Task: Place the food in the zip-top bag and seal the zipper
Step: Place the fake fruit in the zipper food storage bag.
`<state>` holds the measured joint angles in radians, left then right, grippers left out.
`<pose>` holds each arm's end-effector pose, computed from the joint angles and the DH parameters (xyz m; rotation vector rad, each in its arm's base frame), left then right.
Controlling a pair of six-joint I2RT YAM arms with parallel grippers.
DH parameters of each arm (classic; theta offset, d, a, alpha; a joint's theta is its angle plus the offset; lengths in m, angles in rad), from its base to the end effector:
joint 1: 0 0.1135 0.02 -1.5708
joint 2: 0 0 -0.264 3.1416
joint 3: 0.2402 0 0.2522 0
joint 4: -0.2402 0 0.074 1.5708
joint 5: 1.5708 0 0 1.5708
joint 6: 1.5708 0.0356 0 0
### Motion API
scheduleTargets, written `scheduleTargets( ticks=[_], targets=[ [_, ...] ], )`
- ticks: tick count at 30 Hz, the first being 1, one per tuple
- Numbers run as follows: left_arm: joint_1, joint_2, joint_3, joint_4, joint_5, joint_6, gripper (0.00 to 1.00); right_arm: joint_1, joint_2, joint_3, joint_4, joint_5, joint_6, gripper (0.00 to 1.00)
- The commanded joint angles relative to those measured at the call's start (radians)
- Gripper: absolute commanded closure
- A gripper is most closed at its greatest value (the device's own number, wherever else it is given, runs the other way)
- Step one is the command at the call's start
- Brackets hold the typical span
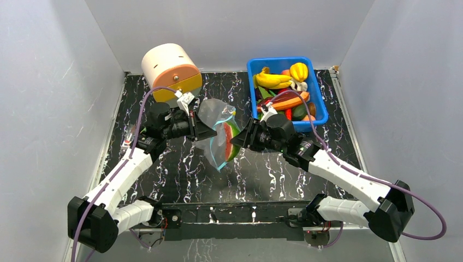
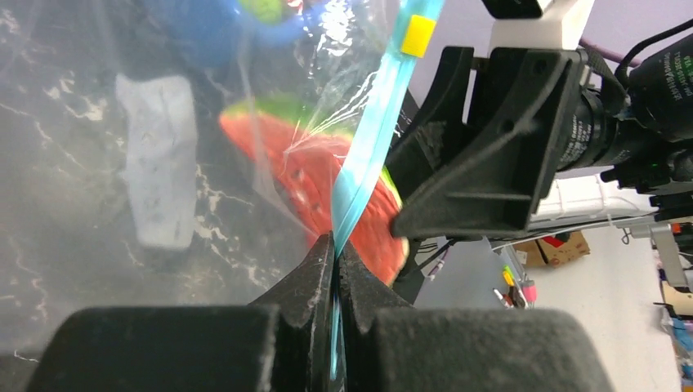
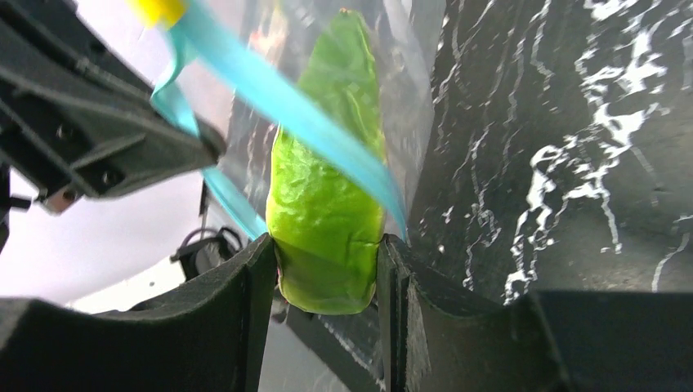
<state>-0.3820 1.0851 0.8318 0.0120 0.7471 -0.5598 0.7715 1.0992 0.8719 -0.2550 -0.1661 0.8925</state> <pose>0.2194 -0.1142 0.3197 0.4061 1.9135 -1.3180 0.1743 0.1778 0.3013 0.0231 2.2715 1.1423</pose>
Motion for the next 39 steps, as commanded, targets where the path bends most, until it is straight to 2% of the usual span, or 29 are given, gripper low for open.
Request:
scheduleTargets(
  ticks=[1, 5, 10, 15, 21, 26, 39],
  targets=[
    [-0.005, -0.048, -0.018, 0.054, 0.057, -0.042, 1.0, 0.003, -0.034, 0.032, 0.05, 0.206, 0.023, 0.71],
    [-0.005, -0.032, -0.031, 0.073, 0.069, -0.029, 1.0, 0.002, -0.031, 0.034, 0.092, 0.202, 0.056, 0.71],
    [-0.005, -0.018, -0.05, 0.148, 0.103, -0.084, 1.0, 0.002, 0.001, 0.05, 0.156, 0.204, 0.052, 0.71],
    [-0.005, -0.039, -0.051, 0.189, 0.112, -0.121, 1.0, 0.003, 0.05, 0.011, 0.242, 0.068, -0.03, 0.69],
    [-0.005, -0.035, -0.05, 0.188, 0.125, -0.12, 1.0, 0.003, 0.063, -0.064, 0.324, 0.048, -0.075, 0.68],
    [-0.005, -0.034, -0.058, 0.244, 0.145, -0.17, 1.0, 0.016, 0.088, -0.055, 0.333, 0.024, -0.115, 0.69],
    [-0.004, 0.009, -0.002, 0.302, 0.176, -0.226, 1.0, 0.022, 0.117, -0.028, 0.292, 0.098, -0.163, 0.65]
  ],
)
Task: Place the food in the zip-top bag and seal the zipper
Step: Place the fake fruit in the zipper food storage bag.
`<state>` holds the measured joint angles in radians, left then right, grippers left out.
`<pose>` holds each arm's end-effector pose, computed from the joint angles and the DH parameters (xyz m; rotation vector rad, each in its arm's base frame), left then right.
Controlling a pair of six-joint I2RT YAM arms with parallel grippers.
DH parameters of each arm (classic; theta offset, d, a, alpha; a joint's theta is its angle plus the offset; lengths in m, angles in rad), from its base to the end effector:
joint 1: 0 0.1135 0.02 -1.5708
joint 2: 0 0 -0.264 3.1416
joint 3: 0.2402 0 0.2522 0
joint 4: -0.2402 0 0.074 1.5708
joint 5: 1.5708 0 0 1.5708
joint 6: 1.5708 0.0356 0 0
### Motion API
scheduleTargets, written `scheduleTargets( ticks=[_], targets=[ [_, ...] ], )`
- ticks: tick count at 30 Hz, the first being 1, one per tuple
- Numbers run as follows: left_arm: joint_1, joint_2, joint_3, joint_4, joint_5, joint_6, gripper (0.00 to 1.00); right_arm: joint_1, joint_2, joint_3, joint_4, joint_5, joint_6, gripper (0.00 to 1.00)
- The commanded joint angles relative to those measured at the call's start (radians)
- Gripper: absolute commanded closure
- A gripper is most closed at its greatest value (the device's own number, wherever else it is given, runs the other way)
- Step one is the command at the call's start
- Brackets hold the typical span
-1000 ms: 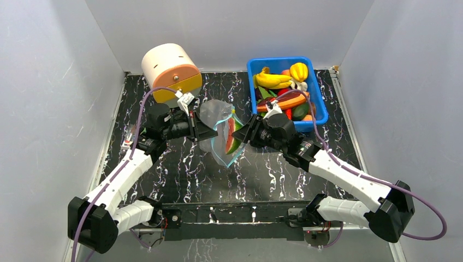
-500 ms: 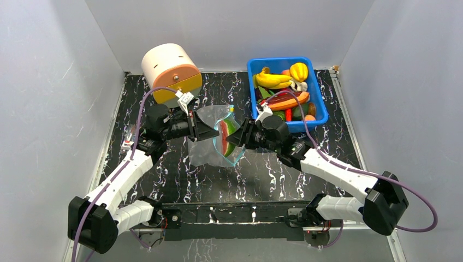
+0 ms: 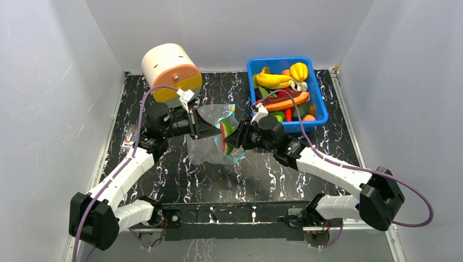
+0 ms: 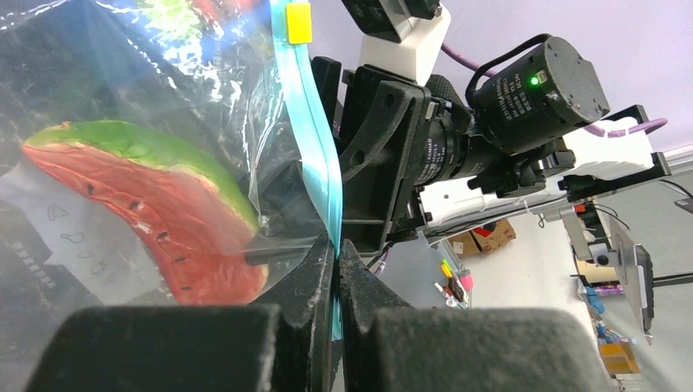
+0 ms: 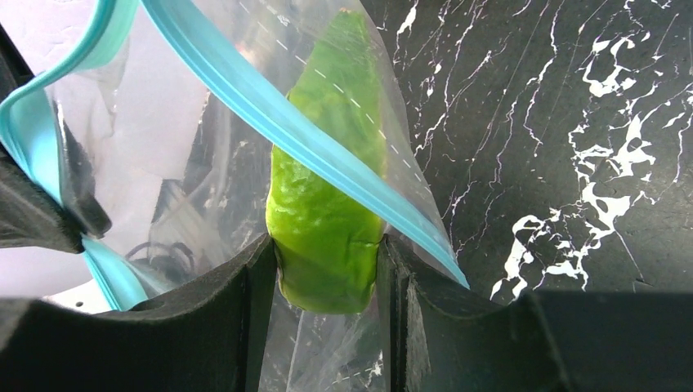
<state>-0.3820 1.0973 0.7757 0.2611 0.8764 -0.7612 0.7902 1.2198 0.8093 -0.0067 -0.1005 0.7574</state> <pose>0.2195 -0.1177 0.3221 0.4170 1.8151 -1.5392 0.1930 0.1999 0.2743 -0.1060 2.1565 1.0588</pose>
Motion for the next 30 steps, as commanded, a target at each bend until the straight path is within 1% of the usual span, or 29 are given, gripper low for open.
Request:
scheduleTargets(
  ticks=[1, 4, 8, 10, 12, 15, 20, 24, 27, 30],
  targets=[
    [-0.006, -0.006, 0.053, 0.052, 0.047, -0.024, 1.0, 0.003, -0.005, 0.031, 0.041, 0.035, -0.028, 0.64],
    [-0.005, -0.02, 0.035, 0.052, 0.034, -0.02, 1.0, 0.003, -0.017, 0.031, 0.028, 0.038, -0.025, 0.61],
    [-0.005, -0.033, 0.013, 0.018, 0.005, 0.008, 1.0, 0.003, -0.047, 0.054, -0.028, 0.06, -0.039, 0.52],
    [-0.007, -0.037, 0.016, -0.013, 0.006, 0.026, 1.0, 0.003, -0.058, 0.066, -0.06, 0.066, -0.045, 0.46],
    [-0.005, -0.045, 0.022, -0.048, -0.006, 0.052, 1.0, 0.003, -0.065, 0.079, -0.094, 0.055, -0.05, 0.42],
    [-0.005, -0.052, 0.026, -0.078, -0.022, 0.084, 1.0, 0.002, -0.077, 0.095, -0.139, 0.021, -0.053, 0.38],
    [-0.005, -0.044, 0.041, -0.145, -0.051, 0.154, 1.0, 0.003, -0.105, 0.135, -0.213, -0.056, -0.064, 0.37],
    [-0.005, -0.044, 0.061, -0.236, -0.094, 0.236, 1.0, 0.001, -0.144, 0.151, -0.244, -0.086, -0.084, 0.36],
    [-0.005, -0.04, 0.079, -0.318, -0.144, 0.316, 1.0, 0.001, -0.165, 0.156, -0.25, -0.074, -0.131, 0.37],
    [-0.006, -0.041, 0.094, -0.368, -0.172, 0.373, 1.0, 0.001, -0.167, 0.199, -0.292, -0.012, -0.16, 0.36]
  ],
)
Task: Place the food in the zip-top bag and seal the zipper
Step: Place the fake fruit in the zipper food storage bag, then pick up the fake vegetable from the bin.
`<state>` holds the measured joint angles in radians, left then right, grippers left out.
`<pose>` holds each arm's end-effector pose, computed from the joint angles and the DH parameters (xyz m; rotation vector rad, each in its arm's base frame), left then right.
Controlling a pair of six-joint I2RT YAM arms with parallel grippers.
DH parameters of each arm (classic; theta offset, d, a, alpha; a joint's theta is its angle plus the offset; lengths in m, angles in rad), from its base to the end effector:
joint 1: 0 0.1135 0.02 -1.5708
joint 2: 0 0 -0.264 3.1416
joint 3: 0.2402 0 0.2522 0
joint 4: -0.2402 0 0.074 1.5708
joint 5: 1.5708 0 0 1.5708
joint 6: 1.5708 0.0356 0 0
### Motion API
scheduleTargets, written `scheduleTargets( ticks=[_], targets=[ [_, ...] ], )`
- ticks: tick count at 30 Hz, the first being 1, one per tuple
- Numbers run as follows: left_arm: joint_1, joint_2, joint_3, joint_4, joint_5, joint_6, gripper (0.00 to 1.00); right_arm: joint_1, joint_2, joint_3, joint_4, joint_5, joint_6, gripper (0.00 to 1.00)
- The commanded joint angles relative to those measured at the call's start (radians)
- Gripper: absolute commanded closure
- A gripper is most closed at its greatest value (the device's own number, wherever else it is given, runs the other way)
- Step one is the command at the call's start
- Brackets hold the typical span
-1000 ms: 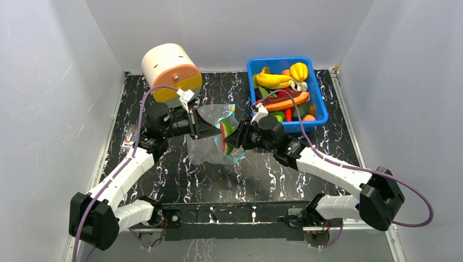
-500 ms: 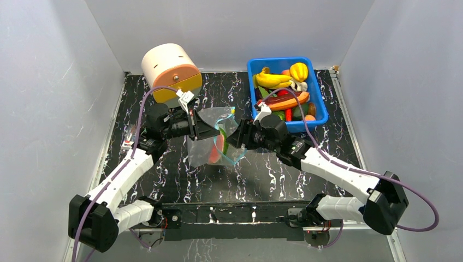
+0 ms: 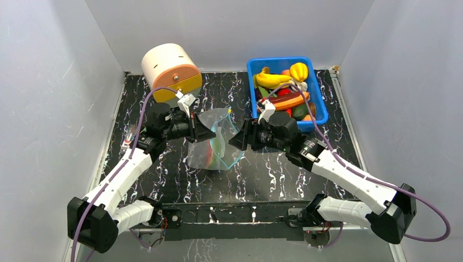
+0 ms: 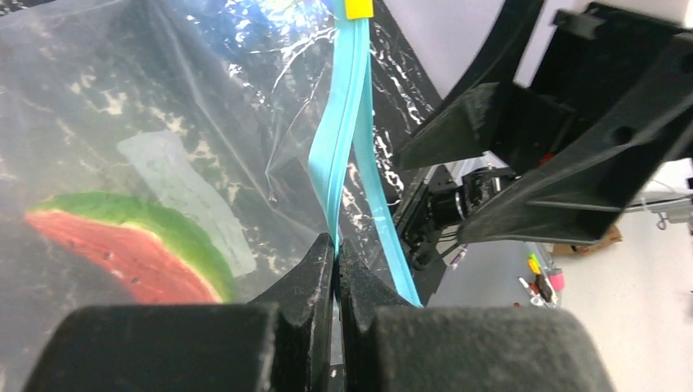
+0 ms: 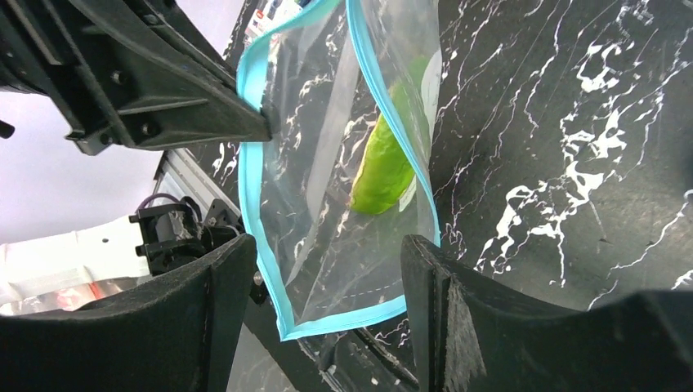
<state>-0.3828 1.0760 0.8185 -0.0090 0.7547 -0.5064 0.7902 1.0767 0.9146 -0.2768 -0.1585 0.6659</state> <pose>0.2165 -0.1135 0.3152 0.4527 1.9153 -1.2927 0.1684 0.1781 0.3192 -0.2446 2.1638 1.0482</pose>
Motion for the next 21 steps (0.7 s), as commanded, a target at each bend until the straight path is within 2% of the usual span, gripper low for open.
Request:
scheduleTargets(
  ticks=[1, 7, 15, 18, 21],
  targets=[
    [-0.004, -0.02, 0.054, -0.112, -0.062, 0.138, 1.0, 0.001, -0.015, 0.122, -0.043, 0.057, -0.085, 0.36],
    [-0.004, -0.018, 0.079, -0.177, -0.117, 0.233, 1.0, 0.001, 0.041, 0.273, -0.16, 0.196, -0.174, 0.36],
    [-0.004, -0.056, 0.143, -0.141, 0.005, 0.155, 1.0, -0.035, 0.098, 0.399, -0.202, 0.439, -0.231, 0.37],
    [-0.005, -0.074, 0.156, -0.116, 0.025, 0.135, 1.0, -0.095, 0.138, 0.406, -0.196, 0.45, -0.22, 0.38],
    [-0.004, -0.083, 0.128, -0.081, 0.028, 0.143, 1.0, -0.202, 0.179, 0.396, -0.182, 0.384, -0.191, 0.39]
  ],
)
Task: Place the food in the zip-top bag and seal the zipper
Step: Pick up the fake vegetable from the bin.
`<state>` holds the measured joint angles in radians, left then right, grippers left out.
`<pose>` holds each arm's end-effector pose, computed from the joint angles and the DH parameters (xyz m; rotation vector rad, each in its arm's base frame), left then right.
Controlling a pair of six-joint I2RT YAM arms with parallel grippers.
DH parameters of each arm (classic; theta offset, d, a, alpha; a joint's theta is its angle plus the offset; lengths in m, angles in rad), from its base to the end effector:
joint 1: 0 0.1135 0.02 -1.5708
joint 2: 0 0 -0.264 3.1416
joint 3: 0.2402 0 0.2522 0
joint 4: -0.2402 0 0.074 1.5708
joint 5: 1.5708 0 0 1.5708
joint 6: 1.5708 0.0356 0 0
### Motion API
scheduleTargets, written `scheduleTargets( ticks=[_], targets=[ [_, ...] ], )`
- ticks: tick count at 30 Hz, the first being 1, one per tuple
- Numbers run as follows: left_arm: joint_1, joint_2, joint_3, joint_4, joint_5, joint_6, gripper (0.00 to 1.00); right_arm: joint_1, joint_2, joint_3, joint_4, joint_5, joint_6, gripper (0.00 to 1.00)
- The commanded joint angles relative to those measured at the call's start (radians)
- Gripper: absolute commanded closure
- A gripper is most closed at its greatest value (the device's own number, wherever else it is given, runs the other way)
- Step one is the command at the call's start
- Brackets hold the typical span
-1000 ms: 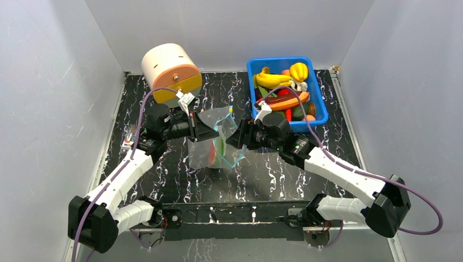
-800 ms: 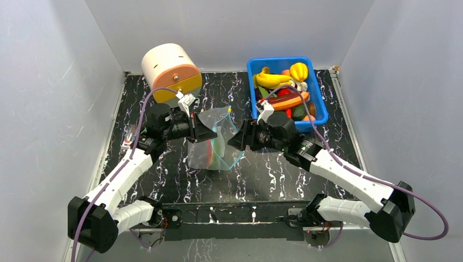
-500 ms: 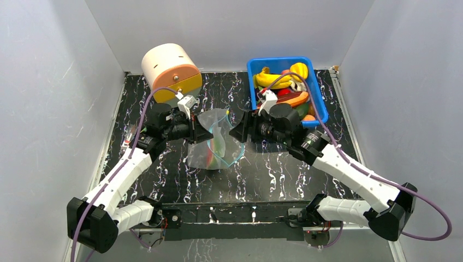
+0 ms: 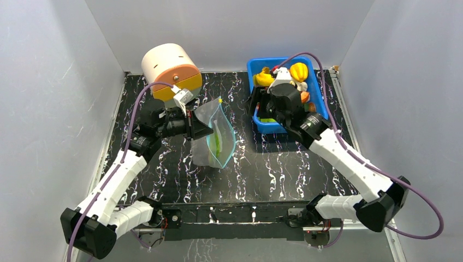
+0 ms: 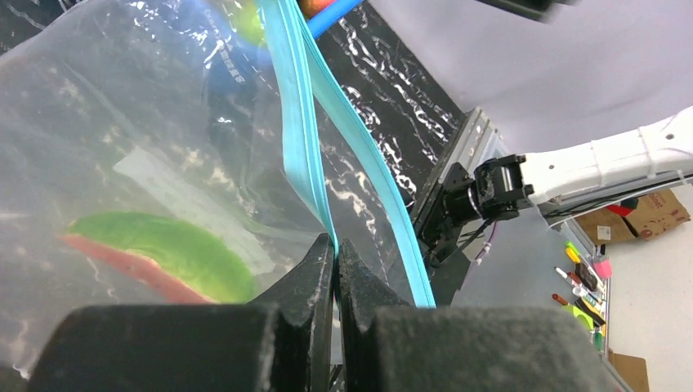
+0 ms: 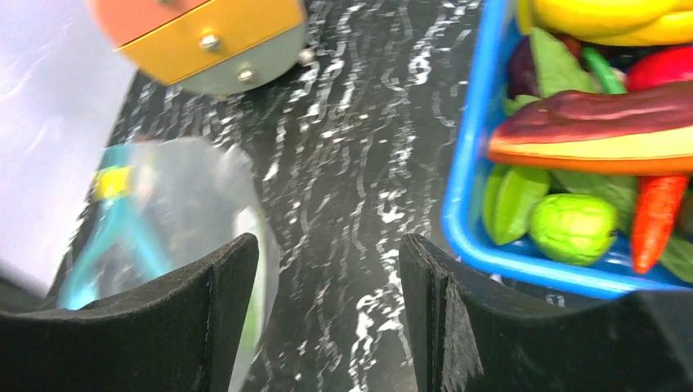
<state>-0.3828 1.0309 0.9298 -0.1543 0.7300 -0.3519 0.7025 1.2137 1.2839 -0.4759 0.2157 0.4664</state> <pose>0.2057 -0.1084 0.3495 0.5725 1.8346 -1.1687 0.2093 0.1672 0.3949 -0.0940 2.0056 0.5471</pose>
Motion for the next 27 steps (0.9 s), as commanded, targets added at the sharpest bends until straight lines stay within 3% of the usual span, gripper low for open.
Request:
scheduleTargets(
  ticks=[1, 6, 14, 22, 27],
  targets=[
    [-0.004, -0.039, -0.005, 0.084, 0.048, -0.02, 1.0, -0.147, 0.054, 0.015, 0.028, -0.011, 0.021, 0.39],
    [-0.005, -0.028, -0.037, 0.081, 0.083, -0.006, 1.0, -0.299, 0.107, -0.023, 0.058, -0.016, 0.111, 0.39],
    [-0.005, -0.039, -0.027, -0.036, 0.013, 0.109, 1.0, -0.435, 0.185, -0.064, 0.13, 0.063, 0.288, 0.4],
    [-0.004, -0.076, -0.022, -0.008, 0.028, 0.008, 1.0, -0.449, 0.239, -0.095, 0.118, 0.158, 0.591, 0.38],
    [-0.004, -0.099, -0.121, 0.156, 0.039, -0.173, 1.0, -0.462, 0.296, -0.07, 0.063, 0.221, 0.715, 0.38]
  ],
)
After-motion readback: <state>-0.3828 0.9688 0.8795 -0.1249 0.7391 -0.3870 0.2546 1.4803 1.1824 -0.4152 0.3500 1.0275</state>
